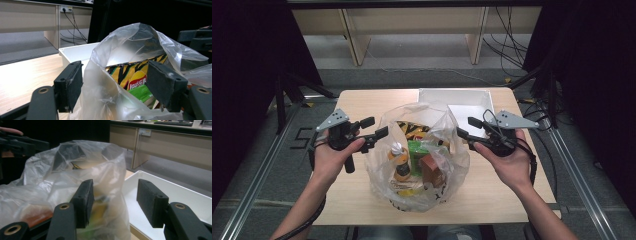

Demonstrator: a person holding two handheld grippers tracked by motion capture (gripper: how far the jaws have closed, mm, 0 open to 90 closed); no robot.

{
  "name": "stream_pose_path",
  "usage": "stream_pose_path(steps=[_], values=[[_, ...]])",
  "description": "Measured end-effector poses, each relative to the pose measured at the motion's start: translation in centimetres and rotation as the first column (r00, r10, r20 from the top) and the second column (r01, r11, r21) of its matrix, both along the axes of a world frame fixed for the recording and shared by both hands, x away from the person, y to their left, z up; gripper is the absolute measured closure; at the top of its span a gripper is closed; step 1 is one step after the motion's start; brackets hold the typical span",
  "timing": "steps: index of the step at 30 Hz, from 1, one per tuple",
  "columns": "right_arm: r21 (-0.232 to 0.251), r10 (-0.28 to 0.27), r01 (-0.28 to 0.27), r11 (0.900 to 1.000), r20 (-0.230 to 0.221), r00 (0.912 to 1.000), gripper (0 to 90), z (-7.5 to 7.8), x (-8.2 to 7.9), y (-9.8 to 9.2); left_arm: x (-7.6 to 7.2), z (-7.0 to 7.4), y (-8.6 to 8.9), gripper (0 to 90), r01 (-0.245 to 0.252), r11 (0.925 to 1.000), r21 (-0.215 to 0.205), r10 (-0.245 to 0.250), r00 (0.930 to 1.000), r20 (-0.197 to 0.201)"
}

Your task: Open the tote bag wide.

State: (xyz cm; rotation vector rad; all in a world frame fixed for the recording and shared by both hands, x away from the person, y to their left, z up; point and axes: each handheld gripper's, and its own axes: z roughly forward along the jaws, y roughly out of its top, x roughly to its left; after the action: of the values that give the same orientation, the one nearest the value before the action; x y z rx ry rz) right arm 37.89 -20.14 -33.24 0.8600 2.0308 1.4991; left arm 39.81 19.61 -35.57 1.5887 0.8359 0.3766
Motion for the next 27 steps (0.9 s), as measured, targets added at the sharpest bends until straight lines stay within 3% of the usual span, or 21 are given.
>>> stream_pose_path(steps=[1, 4, 6, 12, 17, 20, 23, 24, 25, 26, 27], values=[[0.007, 0.006, -0.006, 1.0, -0.021, 0.9998, 46.9, 0.1, -0.1, 0.3, 0.1, 0.0, -0.1, 29.1, -0.002, 1.0, 0.005, 0.002, 1.0, -0.005], [0.018, 0.002, -0.002, 1.0, -0.019, 0.9998, 45.7, 0.3, -0.2, 0.7, 0.4, 0.2, -0.4, 30.9, -0.011, 0.9996, 0.027, 0.012, 0.9998, -0.015], [0.013, 0.032, -0.032, 0.999, -0.024, 0.9992, 45.3, 0.7, -0.1, 1.1, 0.6, 0.4, -0.5, 33.9, -0.009, 0.9988, 0.049, 0.01, 0.9996, -0.027], [-0.045, 0.049, -0.05, 0.998, -0.031, 0.9983, 38.7, 1.2, 0.4, 2.4, 1.4, 0.3, -0.8, 35.4, -0.02, 0.9956, 0.092, 0.025, 0.9983, -0.053], [-0.05, 0.065, -0.068, 0.996, -0.074, 0.9952, 36.9, 1.0, 0.7, 3.0, 1.9, 0.3, -0.9, 37.8, -0.035, 0.9905, 0.133, 0.042, 0.9978, -0.05], [-0.057, 0.079, -0.083, 0.995, -0.073, 0.9942, 36.9, 0.9, 0.8, 3.2, 2.1, 0.1, -0.8, 40.0, -0.043, 0.9856, 0.164, 0.054, 0.9962, -0.068], [-0.068, 0.072, -0.078, 0.995, -0.084, 0.9939, 40.7, 0.7, 0.8, 3.6, 2.2, -0.1, -0.7, 43.7, -0.04, 0.9831, 0.178, 0.055, 0.9952, -0.081], [-0.078, 0.077, -0.082, 0.994, -0.065, 0.9949, 43.2, 0.7, 0.9, 3.5, 2.3, -0.1, -0.7, 44.8, -0.037, 0.9821, 0.185, 0.052, 0.9956, -0.078], [-0.071, 0.085, -0.091, 0.993, -0.084, 0.9928, 46.1, 0.6, 0.8, 3.7, 2.3, -0.2, -0.7, 46.5, -0.038, 0.9818, 0.186, 0.053, 0.9956, -0.078], [-0.093, 0.076, -0.082, 0.992, -0.072, 0.9946, 53.1, 0.6, 0.8, 3.7, 2.3, -0.2, -0.7, 50.0, -0.04, 0.9811, 0.189, 0.056, 0.9955, -0.077], [-0.093, 0.076, -0.082, 0.992, -0.072, 0.9946, 53.1, 0.6, 0.8, 3.7, 2.3, -0.2, -0.6, 50.0, -0.04, 0.9792, 0.199, 0.056, 0.9957, -0.074]])
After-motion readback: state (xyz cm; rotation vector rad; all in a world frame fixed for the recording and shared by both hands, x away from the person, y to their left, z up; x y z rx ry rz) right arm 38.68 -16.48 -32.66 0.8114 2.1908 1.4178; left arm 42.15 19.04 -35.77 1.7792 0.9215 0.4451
